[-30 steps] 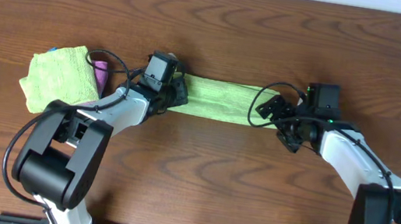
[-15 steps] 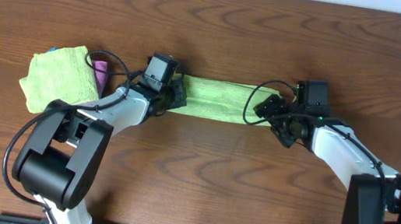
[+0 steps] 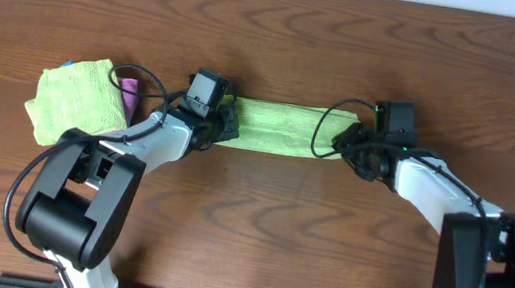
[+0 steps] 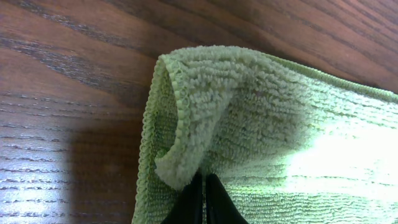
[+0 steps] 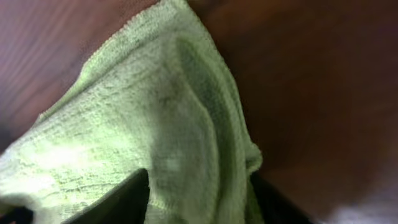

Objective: Fold the cloth
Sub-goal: 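Hold the strip with the left gripper and fold the right end toward it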

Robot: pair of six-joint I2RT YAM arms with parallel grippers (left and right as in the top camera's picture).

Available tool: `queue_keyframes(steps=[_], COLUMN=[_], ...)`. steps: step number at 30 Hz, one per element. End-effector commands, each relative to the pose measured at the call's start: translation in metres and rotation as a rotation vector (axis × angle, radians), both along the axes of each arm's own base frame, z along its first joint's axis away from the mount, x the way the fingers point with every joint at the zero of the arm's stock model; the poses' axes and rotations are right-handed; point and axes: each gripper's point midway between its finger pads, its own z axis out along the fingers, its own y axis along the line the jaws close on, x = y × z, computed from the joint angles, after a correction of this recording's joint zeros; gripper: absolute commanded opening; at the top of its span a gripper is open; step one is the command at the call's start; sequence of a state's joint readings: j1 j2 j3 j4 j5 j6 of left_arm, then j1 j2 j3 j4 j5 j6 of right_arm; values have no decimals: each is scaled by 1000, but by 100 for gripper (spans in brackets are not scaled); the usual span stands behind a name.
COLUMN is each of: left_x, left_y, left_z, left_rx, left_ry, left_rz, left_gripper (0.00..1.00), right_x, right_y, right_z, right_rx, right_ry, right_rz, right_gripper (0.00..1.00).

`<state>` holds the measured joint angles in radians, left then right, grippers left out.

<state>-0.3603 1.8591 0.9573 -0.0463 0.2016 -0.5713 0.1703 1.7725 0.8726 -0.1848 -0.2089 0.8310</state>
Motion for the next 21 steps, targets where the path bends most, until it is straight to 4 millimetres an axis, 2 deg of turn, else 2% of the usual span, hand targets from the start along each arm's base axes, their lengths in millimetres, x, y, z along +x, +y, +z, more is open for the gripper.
queue_keyframes(steps=[1,4,5,6,10,15,21], left_x=[4,4,4,4,-1,-3,-3], left_y=[4,4,4,5,11,11,11], left_z=[-3,-4,-4,-4,-8,-9,-9], left_rx=[35,36,36,41,75,80,80], left_ry=[-4,-4,-4,-2,17,23,23], left_rz=[-1,-1,-1,2,2,-5,-5], left_gripper=[6,6,6,6,6,6,6], right_x=[-22,-22,-22,-22,-22,-13,-10], right_y=[2,3,3,2,2,5,23], right_z=[-36,-37,-37,-36,-24,11,45], right_rx=[-40,-55,-58,-62,-77,-79,-60], right_ry=[108,104,103,100,70,-33,-130], right_rz=[9,27,30,38,82,119,181], right_gripper=[32,9,3,2,2,1,1])
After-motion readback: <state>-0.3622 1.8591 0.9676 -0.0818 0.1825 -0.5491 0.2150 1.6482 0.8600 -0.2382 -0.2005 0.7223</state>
